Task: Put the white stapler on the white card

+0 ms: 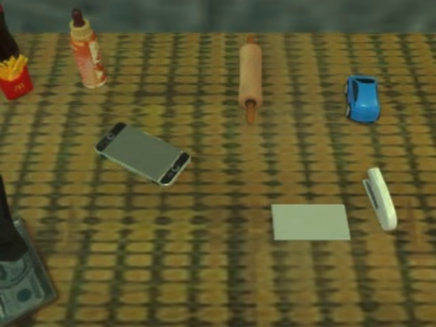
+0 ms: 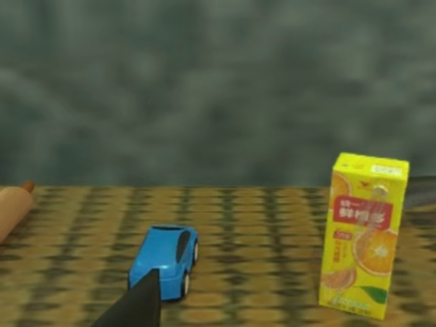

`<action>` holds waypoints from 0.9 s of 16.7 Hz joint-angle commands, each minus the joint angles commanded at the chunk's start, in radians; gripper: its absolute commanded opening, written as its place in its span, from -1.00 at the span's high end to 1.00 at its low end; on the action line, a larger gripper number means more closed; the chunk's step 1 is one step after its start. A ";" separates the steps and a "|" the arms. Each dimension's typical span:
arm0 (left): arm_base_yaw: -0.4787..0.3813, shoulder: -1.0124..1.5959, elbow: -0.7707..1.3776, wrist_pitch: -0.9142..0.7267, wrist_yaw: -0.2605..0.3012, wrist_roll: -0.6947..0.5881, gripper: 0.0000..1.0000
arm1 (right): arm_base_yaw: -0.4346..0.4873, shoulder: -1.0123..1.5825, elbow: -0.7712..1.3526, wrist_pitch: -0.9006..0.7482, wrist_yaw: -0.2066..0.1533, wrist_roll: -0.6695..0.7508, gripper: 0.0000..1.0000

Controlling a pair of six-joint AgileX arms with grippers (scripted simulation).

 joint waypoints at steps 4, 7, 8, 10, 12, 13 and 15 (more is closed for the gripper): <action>0.000 0.000 0.000 0.000 0.000 0.000 -1.00 | 0.007 0.031 0.030 -0.023 -0.001 0.002 -1.00; 0.000 0.000 0.000 0.000 0.000 0.000 -1.00 | 0.028 0.156 0.150 -0.110 -0.003 0.008 -1.00; 0.000 0.000 0.000 0.000 0.000 0.000 -1.00 | 0.037 0.219 0.206 -0.150 -0.003 0.011 -1.00; 0.000 0.000 0.000 0.000 0.000 0.000 -1.00 | 0.057 0.374 0.334 -0.245 -0.003 0.017 -1.00; 0.000 0.000 0.000 0.000 0.000 0.000 -1.00 | 0.079 0.561 0.477 -0.354 -0.002 0.024 -1.00; 0.000 0.000 0.000 0.000 0.000 0.000 -1.00 | 0.091 0.664 0.551 -0.412 -0.001 0.027 -1.00; 0.000 0.000 0.000 0.000 0.000 0.000 -1.00 | 0.116 0.882 0.703 -0.532 0.000 0.034 -1.00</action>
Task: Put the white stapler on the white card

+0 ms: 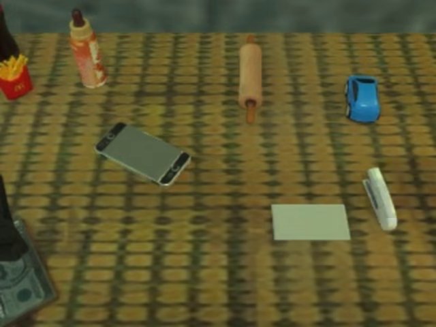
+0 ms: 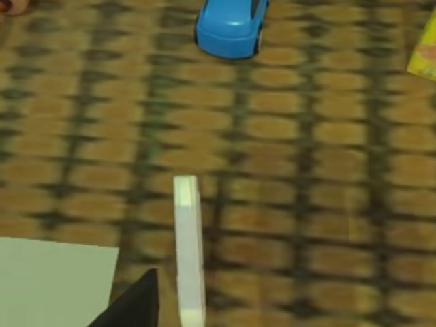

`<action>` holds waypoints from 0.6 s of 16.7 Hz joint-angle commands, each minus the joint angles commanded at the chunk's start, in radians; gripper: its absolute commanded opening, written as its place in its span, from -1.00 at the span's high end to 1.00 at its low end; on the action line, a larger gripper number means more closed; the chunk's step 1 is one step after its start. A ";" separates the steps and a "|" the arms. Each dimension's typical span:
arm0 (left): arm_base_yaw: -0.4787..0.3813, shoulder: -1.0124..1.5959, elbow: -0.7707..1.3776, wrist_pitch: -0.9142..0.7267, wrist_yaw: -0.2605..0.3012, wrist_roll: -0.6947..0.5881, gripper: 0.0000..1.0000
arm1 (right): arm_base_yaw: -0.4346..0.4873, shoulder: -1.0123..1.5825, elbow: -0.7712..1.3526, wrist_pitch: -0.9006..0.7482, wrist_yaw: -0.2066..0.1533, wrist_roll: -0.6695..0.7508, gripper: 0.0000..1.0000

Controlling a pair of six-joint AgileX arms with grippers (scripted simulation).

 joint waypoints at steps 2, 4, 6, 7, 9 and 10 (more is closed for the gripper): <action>0.000 0.000 0.000 0.000 0.000 0.000 -1.00 | 0.025 0.220 0.150 -0.121 0.001 0.007 -1.00; 0.000 0.000 0.000 0.000 0.000 0.000 -1.00 | 0.050 0.427 0.295 -0.236 0.001 0.014 -1.00; 0.000 0.000 0.000 0.000 0.000 0.000 -1.00 | 0.073 0.609 0.430 -0.342 0.001 0.020 -1.00; 0.000 0.000 0.000 0.000 0.000 0.000 -1.00 | 0.083 0.689 0.493 -0.391 0.001 0.023 -1.00; 0.000 0.000 0.000 0.000 0.000 0.000 -1.00 | 0.102 0.827 0.609 -0.475 0.000 0.029 -1.00; 0.000 0.000 0.000 0.000 0.000 0.000 -1.00 | 0.111 0.885 0.661 -0.510 -0.001 0.032 -1.00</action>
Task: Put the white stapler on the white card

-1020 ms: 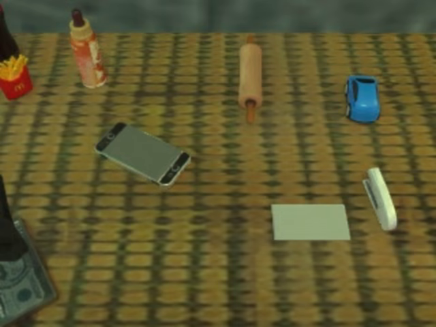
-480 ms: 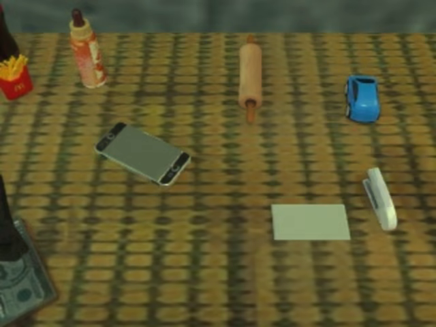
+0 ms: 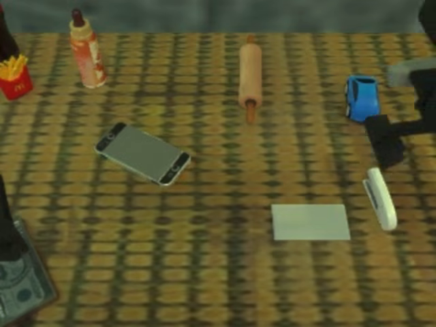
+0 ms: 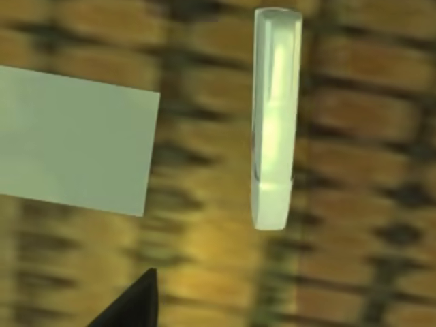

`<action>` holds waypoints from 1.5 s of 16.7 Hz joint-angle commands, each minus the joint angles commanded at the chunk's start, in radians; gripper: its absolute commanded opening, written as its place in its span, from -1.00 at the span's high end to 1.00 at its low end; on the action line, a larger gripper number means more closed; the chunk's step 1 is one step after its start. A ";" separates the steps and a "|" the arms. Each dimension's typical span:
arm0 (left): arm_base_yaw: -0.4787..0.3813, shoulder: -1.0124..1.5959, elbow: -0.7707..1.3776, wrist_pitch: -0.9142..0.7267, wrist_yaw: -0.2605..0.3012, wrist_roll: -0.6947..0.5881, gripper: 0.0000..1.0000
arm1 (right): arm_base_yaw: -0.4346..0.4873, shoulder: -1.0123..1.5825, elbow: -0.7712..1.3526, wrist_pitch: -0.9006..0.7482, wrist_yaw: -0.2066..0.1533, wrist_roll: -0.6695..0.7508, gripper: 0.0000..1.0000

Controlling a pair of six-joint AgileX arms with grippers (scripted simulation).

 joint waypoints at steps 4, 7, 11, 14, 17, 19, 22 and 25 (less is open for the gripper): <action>0.000 0.000 0.000 0.000 0.000 0.000 -1.00 | 0.022 0.160 0.144 -0.091 -0.001 0.007 -1.00; 0.000 0.000 0.000 0.000 0.000 0.000 -1.00 | 0.026 0.187 0.166 -0.104 -0.002 0.007 -1.00; 0.000 0.000 0.000 0.000 0.000 0.000 -1.00 | 0.021 0.185 0.161 -0.099 -0.002 0.007 -1.00; 0.000 0.000 0.000 0.000 0.000 0.000 -1.00 | 0.024 0.212 0.113 -0.029 -0.002 0.006 -1.00; 0.000 0.000 0.000 0.000 0.000 0.000 -1.00 | 0.026 0.264 0.030 0.117 -0.001 0.009 -1.00; 0.000 0.000 0.000 0.000 0.000 0.000 -1.00 | 0.028 0.297 -0.022 0.203 -0.001 0.011 -1.00; 0.000 0.000 0.000 0.000 0.000 0.000 -1.00 | 0.029 0.322 -0.057 0.254 -0.001 0.013 -1.00; 0.000 0.000 0.000 0.000 0.000 0.000 -1.00 | 0.029 0.322 -0.057 0.254 -0.001 0.013 -1.00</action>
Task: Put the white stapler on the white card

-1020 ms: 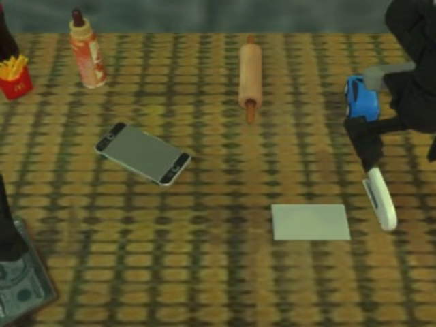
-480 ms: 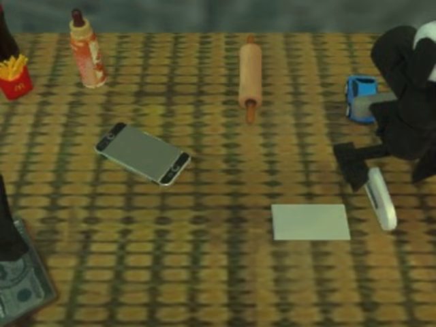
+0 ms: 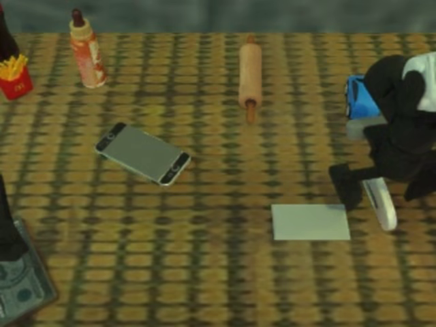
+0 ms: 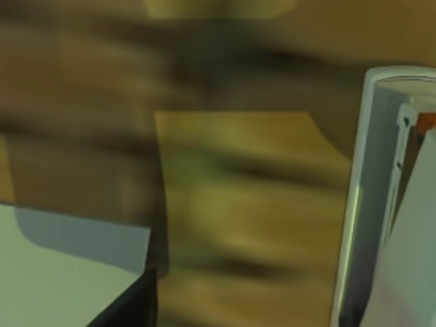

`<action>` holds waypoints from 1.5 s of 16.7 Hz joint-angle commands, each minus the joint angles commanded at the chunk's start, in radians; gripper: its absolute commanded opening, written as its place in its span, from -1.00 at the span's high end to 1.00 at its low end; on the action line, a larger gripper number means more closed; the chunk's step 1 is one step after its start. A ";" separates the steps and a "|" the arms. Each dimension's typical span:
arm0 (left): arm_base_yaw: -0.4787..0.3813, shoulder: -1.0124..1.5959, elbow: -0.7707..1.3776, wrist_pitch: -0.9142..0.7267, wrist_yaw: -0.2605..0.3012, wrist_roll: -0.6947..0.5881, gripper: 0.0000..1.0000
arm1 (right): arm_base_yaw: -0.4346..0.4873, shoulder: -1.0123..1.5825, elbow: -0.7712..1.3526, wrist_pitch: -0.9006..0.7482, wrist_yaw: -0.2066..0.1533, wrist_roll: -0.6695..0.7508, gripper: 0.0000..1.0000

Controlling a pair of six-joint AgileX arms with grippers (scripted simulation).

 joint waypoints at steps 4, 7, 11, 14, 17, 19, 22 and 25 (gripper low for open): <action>0.000 0.000 0.000 0.000 0.000 0.000 -1.00 | 0.000 0.000 0.000 0.000 0.000 0.000 -0.40; 0.000 0.000 0.000 0.000 0.000 0.000 -1.00 | 0.000 0.000 0.000 0.000 0.000 0.000 0.06; 0.000 0.000 0.000 0.000 0.000 0.000 -1.00 | 0.000 0.000 0.000 0.000 0.000 0.000 0.66; 0.000 0.000 0.000 0.000 0.000 0.000 -1.00 | 0.000 0.000 0.000 0.000 0.000 0.000 1.00; 0.000 0.000 0.000 0.000 0.000 0.000 -1.00 | 0.000 0.000 0.000 0.000 0.000 0.000 1.00; 0.000 0.000 0.000 0.000 0.000 0.000 -1.00 | 0.000 0.000 0.000 0.000 0.000 0.000 1.00; 0.000 0.000 0.000 0.000 0.000 0.000 -1.00 | -0.002 -0.001 0.000 0.000 0.000 0.001 1.00; 0.000 0.000 0.000 0.000 0.000 0.000 -1.00 | 0.001 -0.013 0.033 -0.041 0.000 -0.002 1.00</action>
